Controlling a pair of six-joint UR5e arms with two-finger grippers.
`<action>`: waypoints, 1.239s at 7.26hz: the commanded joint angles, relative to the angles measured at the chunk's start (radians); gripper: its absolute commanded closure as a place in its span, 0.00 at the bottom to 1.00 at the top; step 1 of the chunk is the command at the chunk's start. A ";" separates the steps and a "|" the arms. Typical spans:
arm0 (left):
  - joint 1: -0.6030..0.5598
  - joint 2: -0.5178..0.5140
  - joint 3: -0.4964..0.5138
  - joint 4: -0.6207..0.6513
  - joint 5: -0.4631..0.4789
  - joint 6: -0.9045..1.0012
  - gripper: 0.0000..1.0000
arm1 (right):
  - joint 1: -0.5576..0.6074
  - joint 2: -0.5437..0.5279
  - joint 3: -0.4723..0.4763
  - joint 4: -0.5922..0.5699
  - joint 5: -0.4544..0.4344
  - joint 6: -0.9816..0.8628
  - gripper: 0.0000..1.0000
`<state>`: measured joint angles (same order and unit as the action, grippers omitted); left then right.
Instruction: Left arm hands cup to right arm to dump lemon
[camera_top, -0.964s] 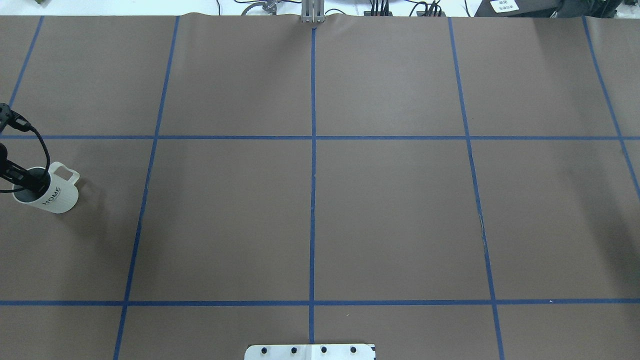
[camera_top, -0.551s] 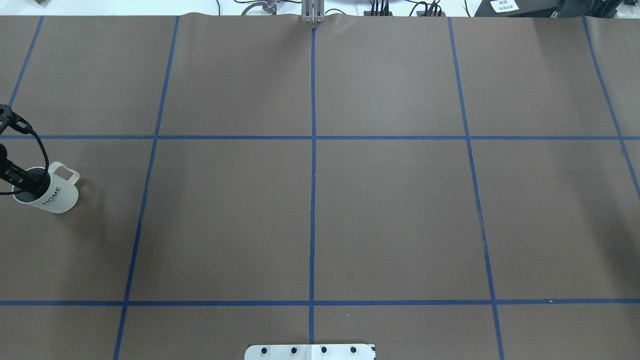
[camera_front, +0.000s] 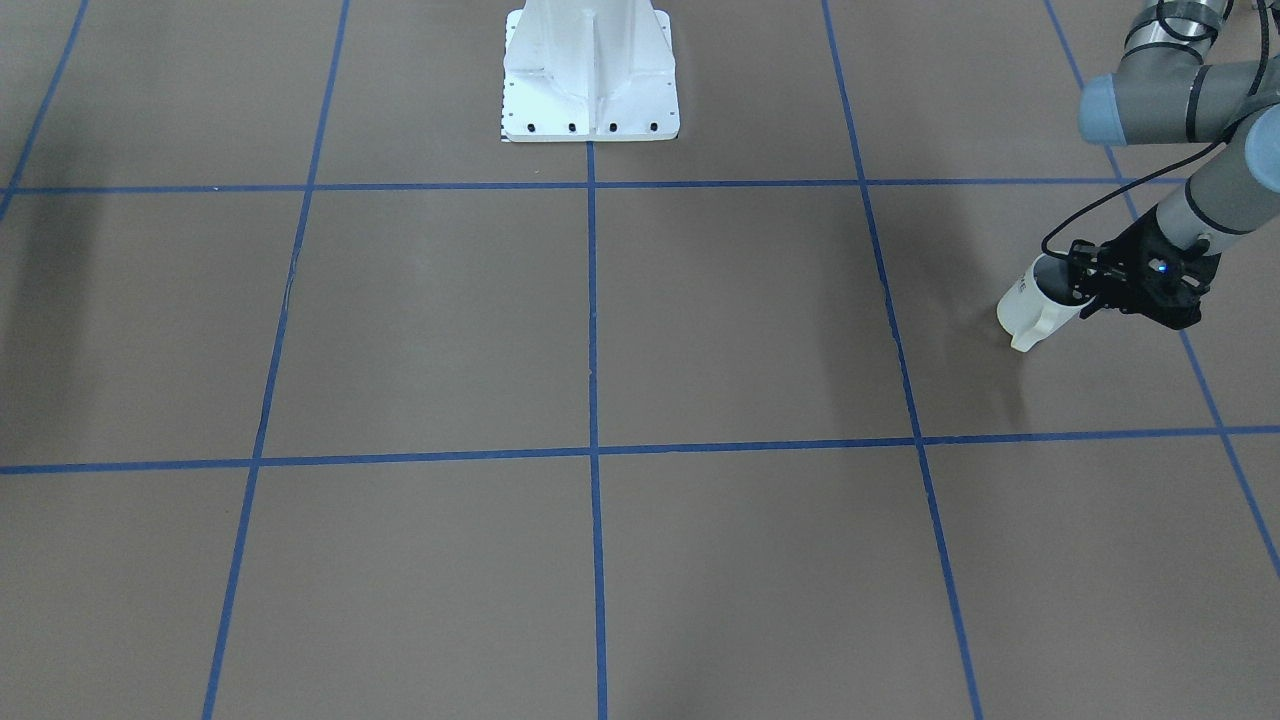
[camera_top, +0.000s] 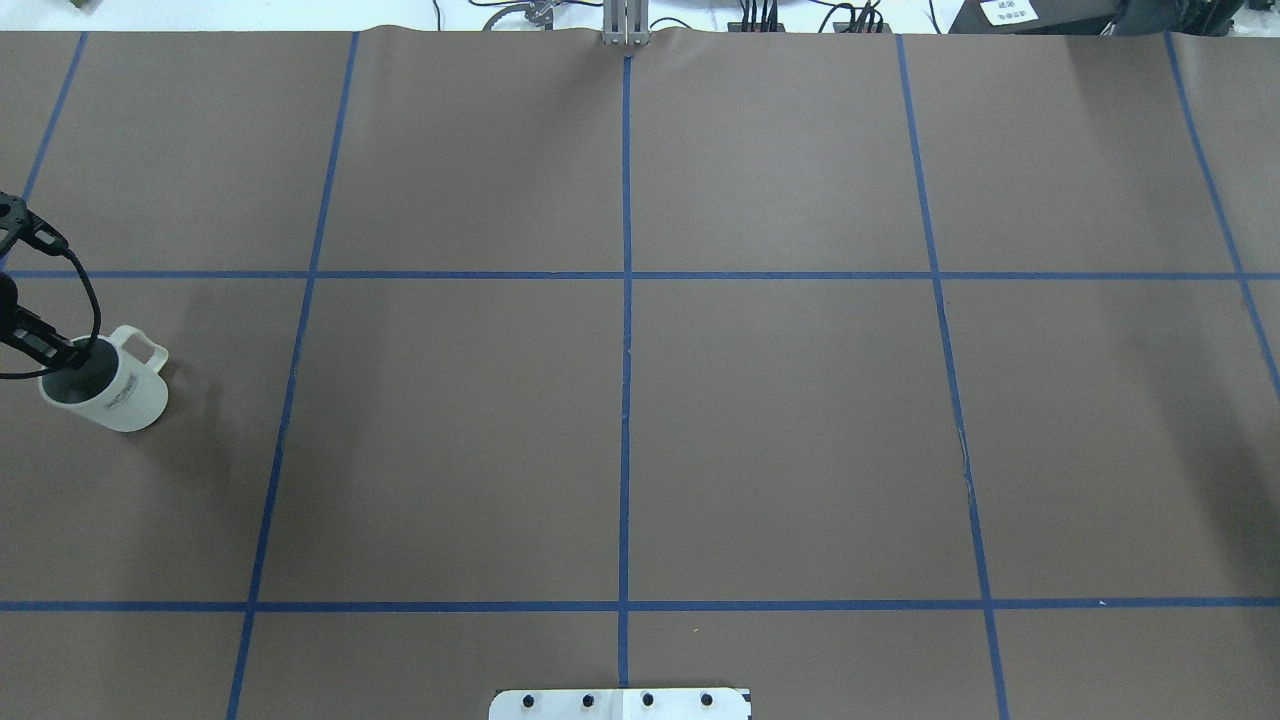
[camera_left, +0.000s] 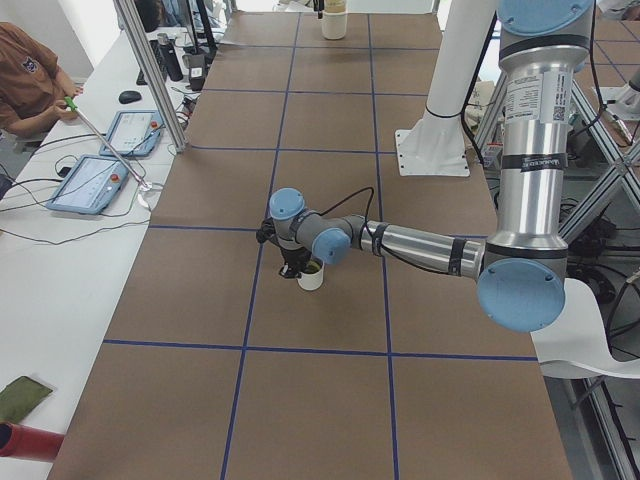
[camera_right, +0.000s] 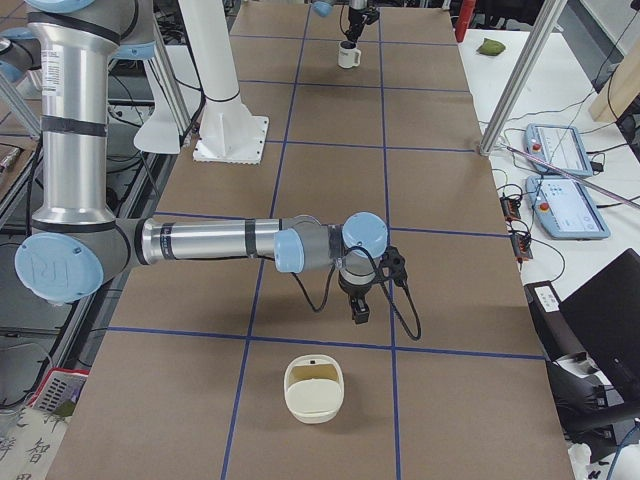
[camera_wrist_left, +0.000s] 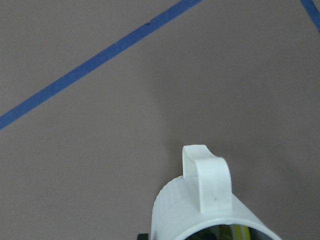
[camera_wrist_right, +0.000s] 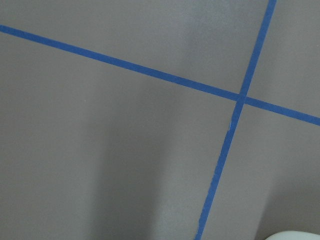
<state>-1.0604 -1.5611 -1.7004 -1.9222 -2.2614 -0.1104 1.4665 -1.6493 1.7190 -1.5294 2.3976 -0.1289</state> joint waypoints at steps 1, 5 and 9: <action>-0.032 -0.014 -0.065 0.073 -0.001 -0.009 1.00 | -0.002 0.000 0.002 0.000 0.000 0.002 0.00; -0.033 -0.195 -0.208 0.404 -0.006 -0.350 1.00 | -0.002 -0.007 -0.006 0.087 0.006 0.000 0.00; 0.051 -0.403 -0.213 0.404 -0.044 -0.875 1.00 | -0.069 -0.009 -0.009 0.421 0.011 0.102 0.00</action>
<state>-1.0534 -1.8902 -1.9151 -1.5188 -2.3095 -0.8563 1.4277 -1.6581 1.7122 -1.2381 2.4062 -0.0823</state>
